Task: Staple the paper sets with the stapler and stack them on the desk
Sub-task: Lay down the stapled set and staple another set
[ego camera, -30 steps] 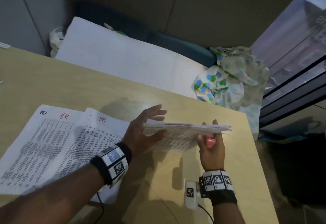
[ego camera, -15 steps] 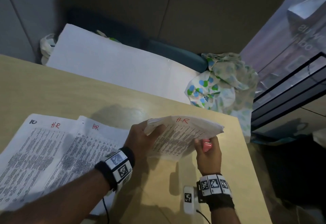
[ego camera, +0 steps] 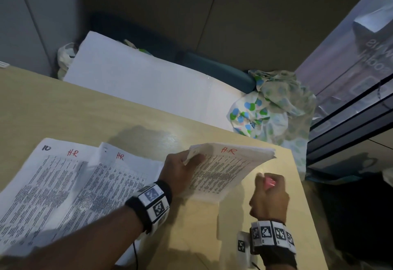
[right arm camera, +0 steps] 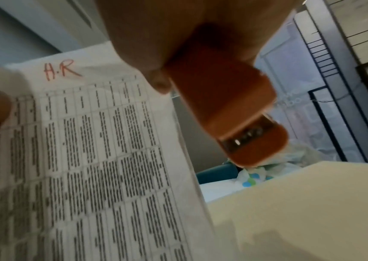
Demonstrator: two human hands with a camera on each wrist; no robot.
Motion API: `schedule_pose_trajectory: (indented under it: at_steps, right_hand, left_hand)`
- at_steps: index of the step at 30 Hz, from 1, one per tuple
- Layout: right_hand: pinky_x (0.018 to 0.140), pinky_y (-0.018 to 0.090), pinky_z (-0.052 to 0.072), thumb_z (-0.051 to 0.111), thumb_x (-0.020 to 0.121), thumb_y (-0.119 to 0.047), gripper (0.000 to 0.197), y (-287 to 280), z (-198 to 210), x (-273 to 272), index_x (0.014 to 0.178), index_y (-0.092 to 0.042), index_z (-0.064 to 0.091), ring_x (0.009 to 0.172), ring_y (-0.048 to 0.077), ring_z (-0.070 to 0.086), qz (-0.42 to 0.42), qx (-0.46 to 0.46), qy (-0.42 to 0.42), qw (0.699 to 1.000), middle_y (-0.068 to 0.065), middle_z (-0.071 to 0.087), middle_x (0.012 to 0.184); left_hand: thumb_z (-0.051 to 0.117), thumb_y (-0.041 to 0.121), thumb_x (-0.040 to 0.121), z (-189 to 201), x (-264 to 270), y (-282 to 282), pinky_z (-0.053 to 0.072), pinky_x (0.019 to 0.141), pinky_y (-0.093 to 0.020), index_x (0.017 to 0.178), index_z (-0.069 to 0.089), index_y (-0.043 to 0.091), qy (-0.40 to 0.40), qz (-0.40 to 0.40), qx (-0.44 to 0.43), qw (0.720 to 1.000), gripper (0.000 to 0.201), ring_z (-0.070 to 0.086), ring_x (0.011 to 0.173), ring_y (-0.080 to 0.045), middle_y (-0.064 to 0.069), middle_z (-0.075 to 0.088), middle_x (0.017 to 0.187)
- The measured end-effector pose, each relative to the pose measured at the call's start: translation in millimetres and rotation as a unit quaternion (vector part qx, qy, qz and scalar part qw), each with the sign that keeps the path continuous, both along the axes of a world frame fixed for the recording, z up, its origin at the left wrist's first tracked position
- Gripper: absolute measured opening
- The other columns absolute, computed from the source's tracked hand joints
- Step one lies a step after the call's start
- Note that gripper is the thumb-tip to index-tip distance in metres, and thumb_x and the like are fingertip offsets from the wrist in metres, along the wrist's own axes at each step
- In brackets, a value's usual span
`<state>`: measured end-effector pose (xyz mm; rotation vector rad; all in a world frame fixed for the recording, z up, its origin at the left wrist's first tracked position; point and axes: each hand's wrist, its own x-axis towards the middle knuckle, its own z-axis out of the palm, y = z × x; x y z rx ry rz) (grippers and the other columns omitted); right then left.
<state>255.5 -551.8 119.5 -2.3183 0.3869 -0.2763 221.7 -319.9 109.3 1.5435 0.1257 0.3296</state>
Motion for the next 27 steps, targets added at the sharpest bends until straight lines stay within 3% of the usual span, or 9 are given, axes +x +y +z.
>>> schedule_pose_trajectory:
  at_steps: [2,5,8,11,16,19,22,24,27]
  right_hand:
    - [0.046,0.053,0.057,0.056,0.089,-0.037,0.014,3,14,-7,0.098,-0.032,0.046,0.051,0.037,0.067,-0.061,0.097,-0.089,0.989,0.011,0.068,0.068]
    - [0.051,0.041,0.055,0.052,0.092,-0.013,0.017,15,52,-14,0.107,-0.017,0.045,0.052,0.029,0.068,-0.077,0.315,-0.23,0.917,0.005,0.066,0.068]
    - [0.05,0.032,0.056,0.043,0.093,-0.007,0.013,30,90,-16,0.105,-0.005,0.046,0.047,0.021,0.066,0.052,0.433,-0.315,0.843,0.002,0.069,0.061]
    - [0.048,0.032,0.058,0.054,0.091,-0.018,0.014,58,121,-18,0.087,-0.005,0.051,0.05,0.019,0.069,0.196,0.449,-0.37,0.789,0.003,0.073,0.067]
    - [0.049,0.03,0.056,0.05,0.088,-0.024,0.016,113,135,-21,0.083,-0.009,0.049,0.05,0.019,0.068,0.252,0.411,-0.346,0.805,-0.001,0.068,0.06]
    - [0.048,0.026,0.054,0.049,0.087,-0.022,0.016,133,132,-26,0.081,-0.006,0.048,0.048,0.021,0.066,0.272,0.402,-0.328,0.81,0.004,0.065,0.056]
    - [0.041,0.031,0.053,0.051,0.084,-0.024,0.021,144,130,-29,0.078,-0.004,0.048,0.044,0.034,0.063,0.272,0.414,-0.287,0.82,0.023,0.058,0.054]
    - [0.038,0.035,0.052,0.052,0.081,-0.027,0.024,151,129,-29,0.076,-0.004,0.049,0.042,0.034,0.062,0.266,0.406,-0.264,0.833,0.015,0.059,0.051]
    - [0.037,0.035,0.051,0.054,0.078,-0.03,0.022,157,126,-28,0.072,-0.009,0.049,0.04,0.029,0.061,0.262,0.401,-0.244,0.843,0.005,0.057,0.047]
  left_hand:
    - [0.054,0.056,0.077,2,1,0,0.056,0.057,-0.033,0.078,0.069,0.028,0.008,0.006,-0.01,1.0,0.033,0.068,0.065,-0.013,0.007,0.071,0.08]
    - [0.058,0.051,0.081,0,3,0,0.056,0.056,-0.034,0.079,0.069,0.024,0.032,0.016,-0.009,0.999,0.029,0.067,0.063,-0.012,0.004,0.072,0.074]
    - [0.058,0.05,0.081,-3,4,-1,0.056,0.056,-0.044,0.081,0.069,0.021,0.034,0.016,-0.005,0.999,0.031,0.066,0.06,-0.02,-0.007,0.071,0.071]
    - [0.052,0.067,0.076,-5,3,-4,0.055,0.055,-0.048,0.082,0.066,0.011,0.015,-0.004,0.008,1.0,0.059,0.065,0.062,-0.031,-0.016,0.07,0.074]
    - [0.045,0.06,0.081,3,-2,-7,0.036,0.042,-0.013,0.082,0.069,0.01,-0.047,-0.013,0.041,0.998,0.055,0.05,0.041,-0.002,0.014,0.06,0.051]
    - [0.042,0.058,0.087,2,-3,-9,0.045,0.046,-0.02,0.083,0.067,0.017,-0.098,-0.006,0.066,0.993,0.048,0.059,0.051,-0.006,0.008,0.066,0.063]
    - [0.046,0.064,0.084,-6,0,-9,0.053,0.05,-0.035,0.073,0.065,0.016,-0.087,0.004,0.055,0.995,0.053,0.061,0.055,-0.021,-0.006,0.066,0.062]
    - [0.053,0.066,0.077,-8,0,-9,0.055,0.058,-0.046,0.067,0.065,0.023,-0.058,0.001,0.033,0.998,0.046,0.06,0.058,-0.03,-0.004,0.064,0.061]
    - [0.059,0.029,0.087,-10,-2,-9,0.051,0.051,-0.052,0.067,0.062,0.023,-0.064,-0.019,0.045,0.997,0.022,0.063,0.06,-0.035,-0.01,0.064,0.066]
